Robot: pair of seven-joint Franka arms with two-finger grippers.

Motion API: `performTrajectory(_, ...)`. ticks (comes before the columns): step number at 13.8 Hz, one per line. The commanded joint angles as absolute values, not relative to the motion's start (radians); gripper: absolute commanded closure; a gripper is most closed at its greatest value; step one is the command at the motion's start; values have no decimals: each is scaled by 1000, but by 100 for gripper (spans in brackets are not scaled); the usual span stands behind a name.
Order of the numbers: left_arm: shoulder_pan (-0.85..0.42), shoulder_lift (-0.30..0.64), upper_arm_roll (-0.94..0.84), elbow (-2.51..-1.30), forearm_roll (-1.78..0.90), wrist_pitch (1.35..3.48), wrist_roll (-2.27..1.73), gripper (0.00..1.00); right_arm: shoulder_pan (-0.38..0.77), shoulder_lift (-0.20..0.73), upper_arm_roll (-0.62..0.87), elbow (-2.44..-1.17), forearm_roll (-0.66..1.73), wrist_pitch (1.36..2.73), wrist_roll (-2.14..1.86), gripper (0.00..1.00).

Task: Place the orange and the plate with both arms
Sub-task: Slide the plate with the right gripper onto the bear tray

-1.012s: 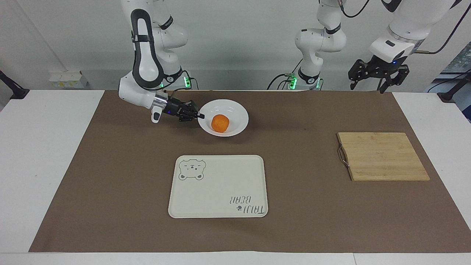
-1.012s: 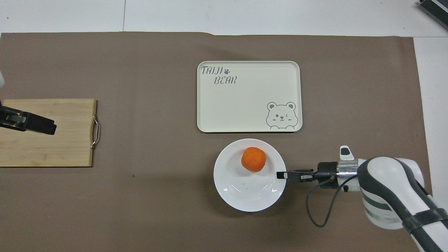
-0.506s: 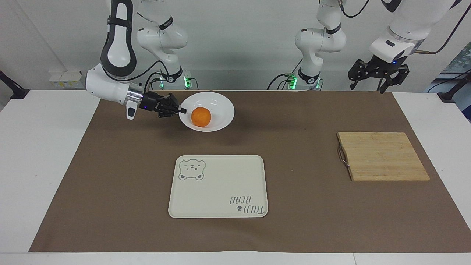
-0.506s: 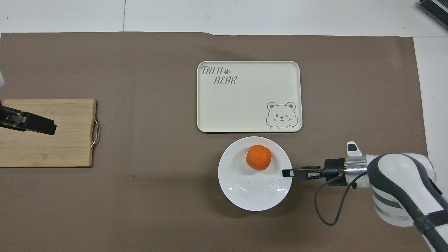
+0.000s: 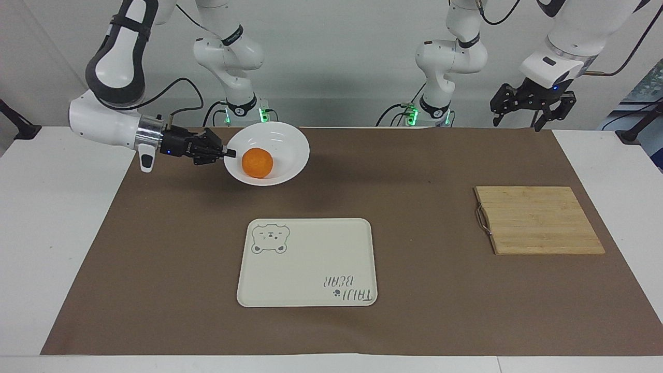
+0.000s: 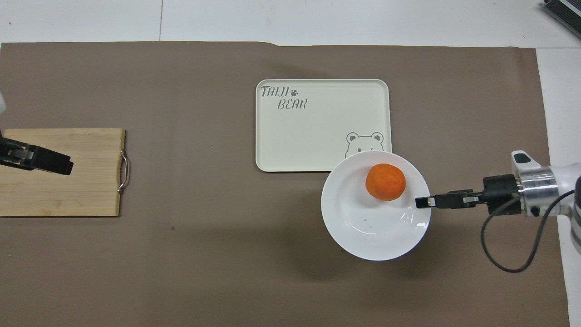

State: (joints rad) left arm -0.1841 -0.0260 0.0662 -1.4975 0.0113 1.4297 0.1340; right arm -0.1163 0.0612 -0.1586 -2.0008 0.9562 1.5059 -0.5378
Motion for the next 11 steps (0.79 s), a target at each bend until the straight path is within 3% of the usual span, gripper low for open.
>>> performTrajectory(1,-178,-25,63,-1485,28,1420,138,0,-120,132,-152,-1879,940,1463,-457,100)
performTrajectory(7,-178,-25,63,-1485,28,1422,138,0,-60,215,-141,-1773,968,1566,-325,100)
performTrajectory(11,-178,-25,63,-1485,28,1422,138,0,-37,398,-121,-1629,1061,1649,-337,100)
